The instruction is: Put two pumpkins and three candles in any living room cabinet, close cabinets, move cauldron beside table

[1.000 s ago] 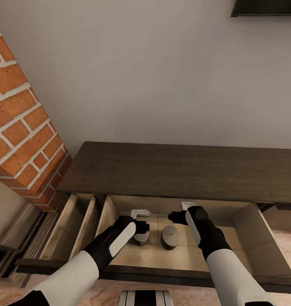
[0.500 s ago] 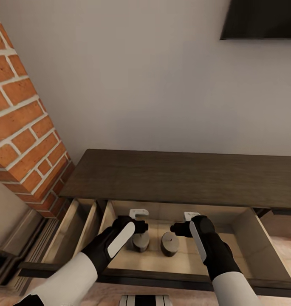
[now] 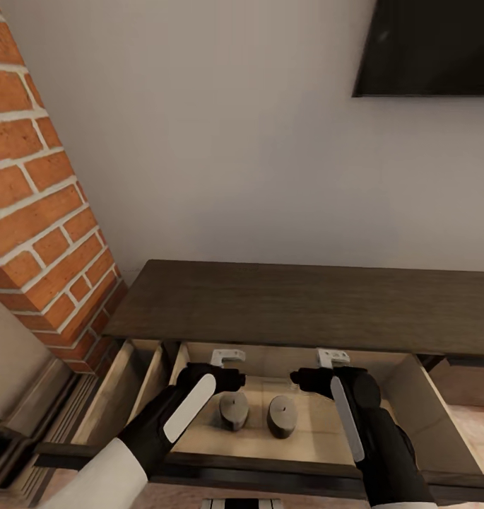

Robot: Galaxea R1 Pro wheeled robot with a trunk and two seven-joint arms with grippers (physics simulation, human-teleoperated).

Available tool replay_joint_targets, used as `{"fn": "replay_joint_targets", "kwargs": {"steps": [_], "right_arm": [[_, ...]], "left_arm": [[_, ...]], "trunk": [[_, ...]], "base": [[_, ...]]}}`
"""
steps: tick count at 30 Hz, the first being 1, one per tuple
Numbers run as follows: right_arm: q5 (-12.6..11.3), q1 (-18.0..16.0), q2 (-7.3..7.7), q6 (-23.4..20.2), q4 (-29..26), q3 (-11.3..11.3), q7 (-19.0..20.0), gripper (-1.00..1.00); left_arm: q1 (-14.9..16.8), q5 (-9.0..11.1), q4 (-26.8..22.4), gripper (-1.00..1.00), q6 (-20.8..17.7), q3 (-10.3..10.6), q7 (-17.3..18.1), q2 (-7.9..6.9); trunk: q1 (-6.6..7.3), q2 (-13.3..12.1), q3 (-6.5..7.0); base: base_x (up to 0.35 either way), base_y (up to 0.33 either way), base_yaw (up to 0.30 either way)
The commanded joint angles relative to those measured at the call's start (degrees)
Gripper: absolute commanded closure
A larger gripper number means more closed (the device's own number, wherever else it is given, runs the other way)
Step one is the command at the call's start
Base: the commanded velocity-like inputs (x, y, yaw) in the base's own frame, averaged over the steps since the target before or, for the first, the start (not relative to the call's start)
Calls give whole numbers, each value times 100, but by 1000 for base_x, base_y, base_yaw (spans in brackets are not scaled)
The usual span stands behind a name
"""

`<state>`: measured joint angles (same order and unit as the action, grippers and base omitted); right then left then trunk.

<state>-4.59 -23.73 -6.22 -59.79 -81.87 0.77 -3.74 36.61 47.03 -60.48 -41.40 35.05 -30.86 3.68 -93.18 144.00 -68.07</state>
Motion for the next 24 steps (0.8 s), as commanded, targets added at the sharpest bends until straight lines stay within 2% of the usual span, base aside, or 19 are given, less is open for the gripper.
{"fn": "replay_joint_targets", "kwargs": {"steps": [1, 2, 5, 17, 19, 22, 24], "right_arm": [[-49, 14, -4, -21, -64, 8, -39, -100], [-50, 53, -3, -21, -213, 10, -39, -100], [-52, 97, 1, -21, -382, 10, -38, -100], [-54, 423, 7, -21, -949, -18, -18, -100], [-48, 461, 7, -21, -989, -29, -14, -100], [-35, 495, 4, -21, -1036, -30, -11, -100], [-31, 479, 2, -21, -1044, -28, -12, -100]], "left_arm": [[-16, 65, -54, -100, -20, -6, -59, -34], [-68, 76, -154, -100, -53, -64, -60, -94], [-149, 81, -309, -100, -79, -110, -60, -131], [-292, 64, -635, -100, -202, -216, -61, -165], [-303, 65, -705, -100, -205, -300, -61, -180], [-453, 62, -1120, -100, -222, -630, -61, -254], [-520, 47, -1272, -100, -234, -759, -64, -273]], "trunk": [[3, 0, 18], [6, -1, 40], [14, -5, 107], [45, -21, 372], [50, -24, 417], [57, -28, 483], [63, -30, 527]], "base": [[0, 0, 0], [0, 0, 0], [0, 0, 0], [0, 0, 0], [0, 0, 0], [0, 0, 0], [0, 0, 0]]}}
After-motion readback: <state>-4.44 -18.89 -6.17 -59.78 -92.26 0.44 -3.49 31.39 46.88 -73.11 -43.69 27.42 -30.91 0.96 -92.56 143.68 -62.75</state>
